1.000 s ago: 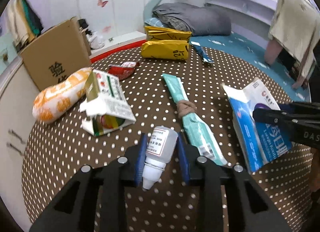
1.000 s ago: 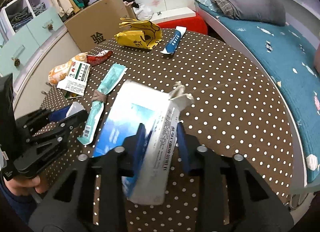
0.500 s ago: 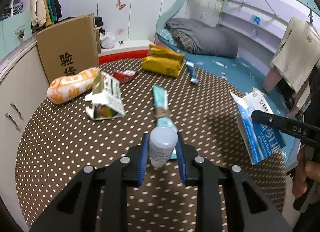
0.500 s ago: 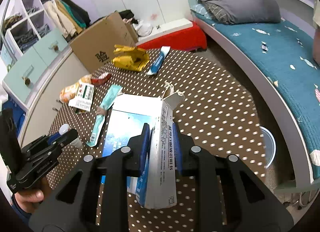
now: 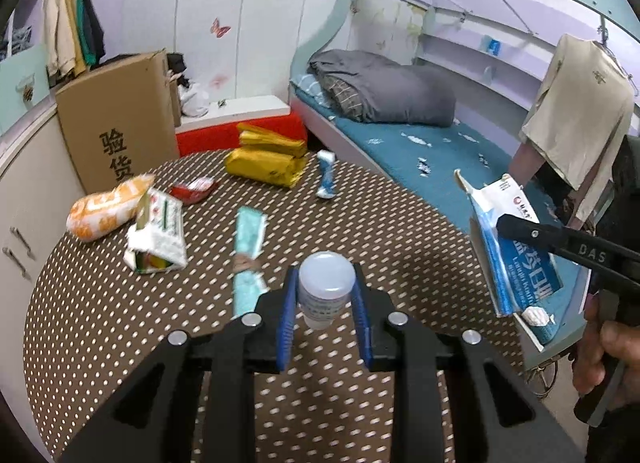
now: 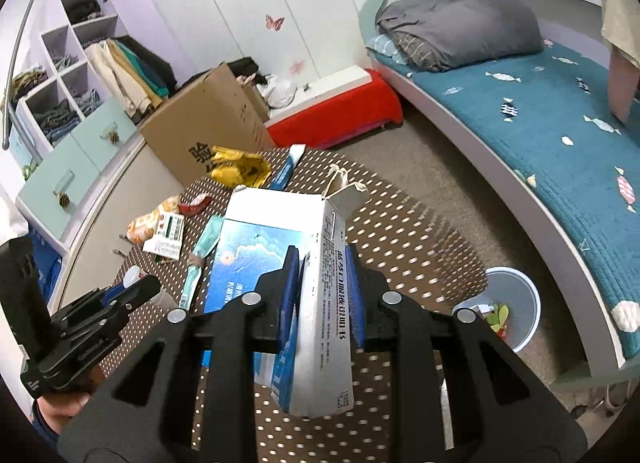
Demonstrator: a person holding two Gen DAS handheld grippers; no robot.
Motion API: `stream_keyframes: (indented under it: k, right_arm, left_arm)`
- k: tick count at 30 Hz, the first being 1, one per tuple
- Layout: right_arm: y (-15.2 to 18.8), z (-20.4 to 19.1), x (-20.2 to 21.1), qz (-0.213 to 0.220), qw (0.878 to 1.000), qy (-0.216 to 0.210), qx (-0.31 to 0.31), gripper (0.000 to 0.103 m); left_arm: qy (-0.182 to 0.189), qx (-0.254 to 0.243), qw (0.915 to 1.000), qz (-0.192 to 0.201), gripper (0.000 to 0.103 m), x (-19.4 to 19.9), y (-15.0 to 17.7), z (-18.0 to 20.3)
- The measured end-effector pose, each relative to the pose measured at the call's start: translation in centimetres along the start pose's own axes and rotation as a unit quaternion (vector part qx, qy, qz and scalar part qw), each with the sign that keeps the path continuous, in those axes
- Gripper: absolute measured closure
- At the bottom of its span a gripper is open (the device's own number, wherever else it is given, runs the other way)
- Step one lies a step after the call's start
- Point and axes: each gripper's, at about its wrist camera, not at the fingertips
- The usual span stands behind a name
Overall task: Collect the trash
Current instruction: 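Carry the eye-drop bottle and medicine box over the bin, then open both tools to drop the bottle and box into the bin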
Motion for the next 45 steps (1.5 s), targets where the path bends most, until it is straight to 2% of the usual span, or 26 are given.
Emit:
stream_keyframes:
  k: [10, 18, 25, 31, 36, 45]
  right_arm:
    - [-1.4, 6.5, 5.5, 0.058, 0.997, 0.018, -0.042, 0.080]
    - [-1.5, 13.5, 7.1, 0.069, 0.991, 0.051, -0.099, 0.080]
    - [-1.3, 18.8, 6.5, 0.061, 0.985, 0.071, -0.144, 0.080]
    - [-1.2, 22.4, 4.3, 0.036, 0.981, 0.083, -0.173, 0.080]
    - [-1.4, 25.5, 1.1, 0.003, 0.977, 0.090, -0.195, 0.080]
    - [-1.0, 29.2, -4.0, -0.043, 0.968, 0.085, -0.232, 0.079]
  left_arm:
    - [0.045, -0.034, 0.9980, 0.029, 0.078, 0.9, -3.8, 6.8]
    - [0.085, -0.075, 0.9933, 0.023, 0.078, -1.3, -6.1, 13.6]
    - [0.115, -0.098, 0.9885, -0.004, 0.078, -4.7, -7.5, 18.9]
    - [0.129, -0.106, 0.9852, -0.036, 0.078, -8.5, -8.1, 22.6]
    - [0.127, -0.102, 0.9840, -0.073, 0.078, -12.7, -8.6, 24.5]
    - [0.097, -0.128, 0.9748, -0.154, 0.078, -19.5, -9.5, 27.8]
Point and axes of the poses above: each gripper's, at about its wrist camera, not at the fingertips, and x roughly against the way its jaws point, z to its right, y to its underside, and after that the axes turned 15 degrees about -z, right-handed
